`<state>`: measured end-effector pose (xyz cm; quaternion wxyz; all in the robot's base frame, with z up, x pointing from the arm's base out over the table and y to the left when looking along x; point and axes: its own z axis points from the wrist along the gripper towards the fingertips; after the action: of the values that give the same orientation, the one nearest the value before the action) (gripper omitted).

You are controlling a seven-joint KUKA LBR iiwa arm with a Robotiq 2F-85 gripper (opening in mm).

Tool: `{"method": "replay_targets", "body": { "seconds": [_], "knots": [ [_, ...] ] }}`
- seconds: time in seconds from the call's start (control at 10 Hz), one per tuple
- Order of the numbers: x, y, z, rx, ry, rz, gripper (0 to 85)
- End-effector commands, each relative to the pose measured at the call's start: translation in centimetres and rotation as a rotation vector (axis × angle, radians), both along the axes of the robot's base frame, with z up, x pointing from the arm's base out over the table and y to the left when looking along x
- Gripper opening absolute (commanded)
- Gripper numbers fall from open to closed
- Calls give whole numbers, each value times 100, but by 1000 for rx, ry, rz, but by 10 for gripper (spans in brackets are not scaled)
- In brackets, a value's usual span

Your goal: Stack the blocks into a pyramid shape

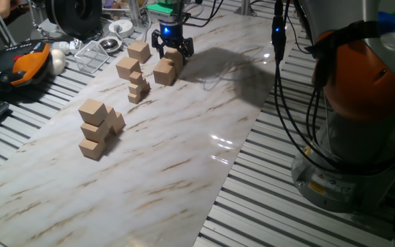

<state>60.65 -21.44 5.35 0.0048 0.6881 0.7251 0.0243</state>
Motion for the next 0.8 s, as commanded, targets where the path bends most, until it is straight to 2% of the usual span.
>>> {"method": "replay_targets", "body": {
  "seconds": [0.0, 0.7],
  "knots": [
    [-8, 0, -1, -1, 0, 0, 850],
    [-67, -13, -6, 4, 5, 0, 850]
  ]
}}
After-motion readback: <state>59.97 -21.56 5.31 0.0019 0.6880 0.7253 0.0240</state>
